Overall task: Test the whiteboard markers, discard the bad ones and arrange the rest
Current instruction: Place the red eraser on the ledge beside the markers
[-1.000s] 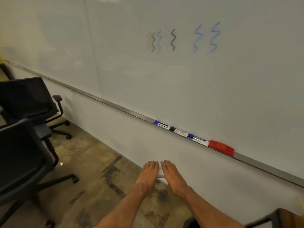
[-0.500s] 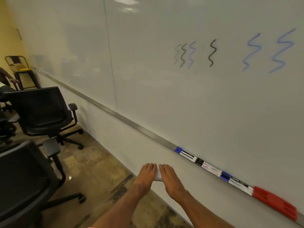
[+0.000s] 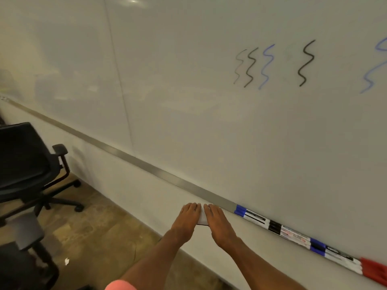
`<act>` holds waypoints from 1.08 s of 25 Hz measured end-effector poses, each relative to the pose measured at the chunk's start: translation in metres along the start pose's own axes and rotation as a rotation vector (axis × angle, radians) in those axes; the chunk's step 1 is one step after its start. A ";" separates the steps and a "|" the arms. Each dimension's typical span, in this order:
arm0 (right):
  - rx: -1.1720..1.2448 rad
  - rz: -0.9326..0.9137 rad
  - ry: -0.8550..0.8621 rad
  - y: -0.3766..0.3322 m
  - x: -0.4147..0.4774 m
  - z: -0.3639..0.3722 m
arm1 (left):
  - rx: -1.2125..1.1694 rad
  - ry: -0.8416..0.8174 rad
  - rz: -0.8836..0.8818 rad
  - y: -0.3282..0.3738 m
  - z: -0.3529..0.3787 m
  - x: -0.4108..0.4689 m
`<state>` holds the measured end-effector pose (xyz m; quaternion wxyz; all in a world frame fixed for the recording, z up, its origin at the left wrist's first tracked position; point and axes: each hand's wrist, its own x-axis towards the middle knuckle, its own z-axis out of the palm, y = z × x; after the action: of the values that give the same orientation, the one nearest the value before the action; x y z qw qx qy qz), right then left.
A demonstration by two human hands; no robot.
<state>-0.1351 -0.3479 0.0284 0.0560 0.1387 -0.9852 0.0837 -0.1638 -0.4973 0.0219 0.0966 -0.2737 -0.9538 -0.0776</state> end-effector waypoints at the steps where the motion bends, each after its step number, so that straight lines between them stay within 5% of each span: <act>1: 0.016 0.031 0.024 -0.001 0.009 0.001 | -0.017 0.011 0.052 -0.010 0.001 0.010; 12: 0.101 0.367 -0.023 0.035 0.058 0.029 | -0.193 -0.098 0.376 -0.040 0.042 0.099; 27: 0.035 0.532 -0.086 0.078 0.100 0.048 | -0.119 -0.197 0.305 -0.041 0.096 0.160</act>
<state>-0.2567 -0.3094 -0.0165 -0.0122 -0.1207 -0.9869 0.1065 -0.3322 -0.4314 -0.0387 -0.0030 -0.4265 -0.8999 -0.0911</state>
